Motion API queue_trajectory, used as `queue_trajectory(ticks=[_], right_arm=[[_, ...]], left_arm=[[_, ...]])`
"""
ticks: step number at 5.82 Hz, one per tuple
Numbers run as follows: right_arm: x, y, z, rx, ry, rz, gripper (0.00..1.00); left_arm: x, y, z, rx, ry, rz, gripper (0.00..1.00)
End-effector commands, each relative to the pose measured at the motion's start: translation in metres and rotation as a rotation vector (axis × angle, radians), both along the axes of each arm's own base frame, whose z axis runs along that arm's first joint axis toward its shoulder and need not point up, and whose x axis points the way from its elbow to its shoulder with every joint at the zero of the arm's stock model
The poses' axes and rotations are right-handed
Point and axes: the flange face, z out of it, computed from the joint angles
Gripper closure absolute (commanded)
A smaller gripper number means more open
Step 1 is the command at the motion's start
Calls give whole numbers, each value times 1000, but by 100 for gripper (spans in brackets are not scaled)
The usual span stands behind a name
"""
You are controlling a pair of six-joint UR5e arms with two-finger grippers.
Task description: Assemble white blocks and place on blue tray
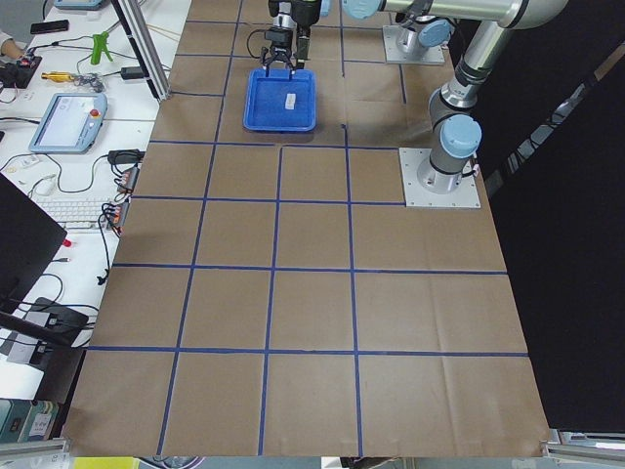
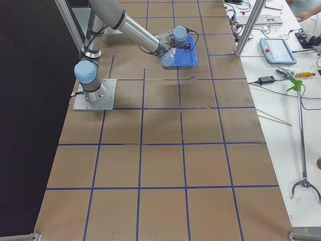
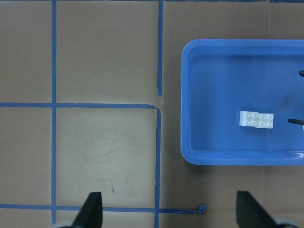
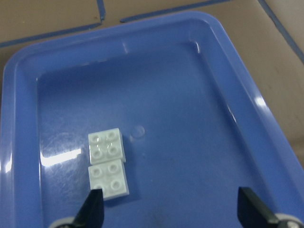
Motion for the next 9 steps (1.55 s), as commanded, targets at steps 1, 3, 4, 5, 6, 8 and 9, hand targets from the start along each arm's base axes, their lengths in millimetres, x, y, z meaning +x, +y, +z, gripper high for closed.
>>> queue_trajectory(ticks=[1, 3, 4, 5, 6, 8, 9], right_arm=[[-29, 22, 55, 181, 216, -289, 0], [-61, 23, 110, 302, 368, -593, 0], [-85, 17, 150, 405, 412, -795, 0], [-105, 13, 190, 491, 431, -923, 0], [-110, 7, 218, 472, 426, -977, 0], [-113, 31, 267, 531, 488, -1116, 0], [-113, 30, 267, 532, 488, -1116, 0]], left_arm=[[0, 1, 1, 2, 1, 0, 1], [0, 1, 1, 2, 0, 0, 1], [0, 1, 0, 3, -1, 0, 1], [-1, 1, 0, 5, -2, -1, 1], [-1, 2, 1, 2, 1, -2, 1], [-3, 2, 0, 5, 1, -6, 1], [-3, 2, 0, 6, 1, -6, 1]])
